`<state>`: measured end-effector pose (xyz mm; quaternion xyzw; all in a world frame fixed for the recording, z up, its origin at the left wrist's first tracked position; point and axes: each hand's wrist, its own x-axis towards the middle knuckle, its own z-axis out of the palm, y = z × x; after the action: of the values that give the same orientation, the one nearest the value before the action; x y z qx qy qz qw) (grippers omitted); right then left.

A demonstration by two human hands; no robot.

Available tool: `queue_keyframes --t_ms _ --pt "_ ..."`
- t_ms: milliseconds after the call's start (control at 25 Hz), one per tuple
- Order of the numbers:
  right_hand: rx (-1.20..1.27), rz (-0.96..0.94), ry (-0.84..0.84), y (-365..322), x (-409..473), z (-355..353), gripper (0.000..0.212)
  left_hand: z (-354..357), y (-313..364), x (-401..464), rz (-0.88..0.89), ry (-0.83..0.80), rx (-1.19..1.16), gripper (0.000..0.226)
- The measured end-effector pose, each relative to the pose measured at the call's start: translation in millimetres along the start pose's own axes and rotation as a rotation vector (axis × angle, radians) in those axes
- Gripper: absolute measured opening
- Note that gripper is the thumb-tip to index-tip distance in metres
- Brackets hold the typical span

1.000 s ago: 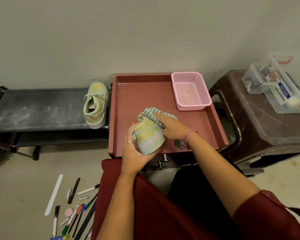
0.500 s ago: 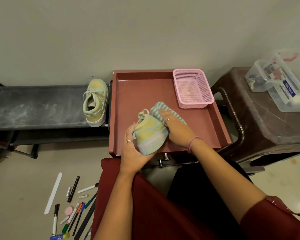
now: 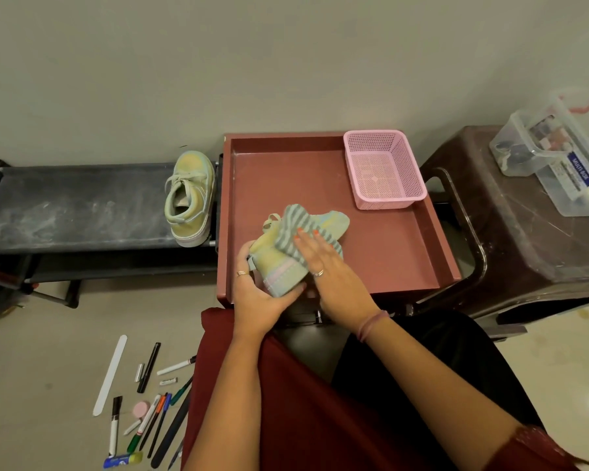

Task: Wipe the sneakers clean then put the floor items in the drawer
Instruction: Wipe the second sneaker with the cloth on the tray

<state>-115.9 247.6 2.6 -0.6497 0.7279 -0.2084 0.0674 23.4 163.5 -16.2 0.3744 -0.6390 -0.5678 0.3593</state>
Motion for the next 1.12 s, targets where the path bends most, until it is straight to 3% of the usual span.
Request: queue_keyframes --t_ms 200,320,560,720,800,920,1000,1120 --pt "-0.196 0.252 -0.057 60.7 25.6 0.6 0.089 0.7 0.3 0.7 -0.006 0.035 0.019 0.095" --pt "-0.161 0.312 -0.104 46.7 25.9 -1.9 0.099 1.1 -0.4 1.7 0.008 0.046 0.035 0.093" --pt "0.394 0.366 -0.096 -23.8 -6.9 -9.4 0.078 1.0 -2.2 1.9 -0.026 0.067 -0.006 0.095" --pt "0.652 0.461 -0.152 -17.8 -4.6 -42.9 0.073 0.8 -0.7 1.9 -0.008 0.075 0.005 0.094" --pt "0.863 0.623 -0.076 1.7 -3.6 -60.2 0.065 -0.5 -2.0 1.6 -0.020 0.066 0.011 0.095" --pt "1.093 0.933 0.201 25.4 0.4 -76.7 0.047 -1.7 -2.2 1.5 -0.021 0.066 0.018 0.096" --pt "1.061 0.971 0.357 40.4 8.0 -81.9 0.032 -1.6 -2.6 1.6 -0.028 0.056 0.026 0.097" --pt "0.594 0.806 0.384 47.7 28.6 -81.2 0.014 -1.4 -4.6 1.9 -0.017 0.049 0.035 0.098"
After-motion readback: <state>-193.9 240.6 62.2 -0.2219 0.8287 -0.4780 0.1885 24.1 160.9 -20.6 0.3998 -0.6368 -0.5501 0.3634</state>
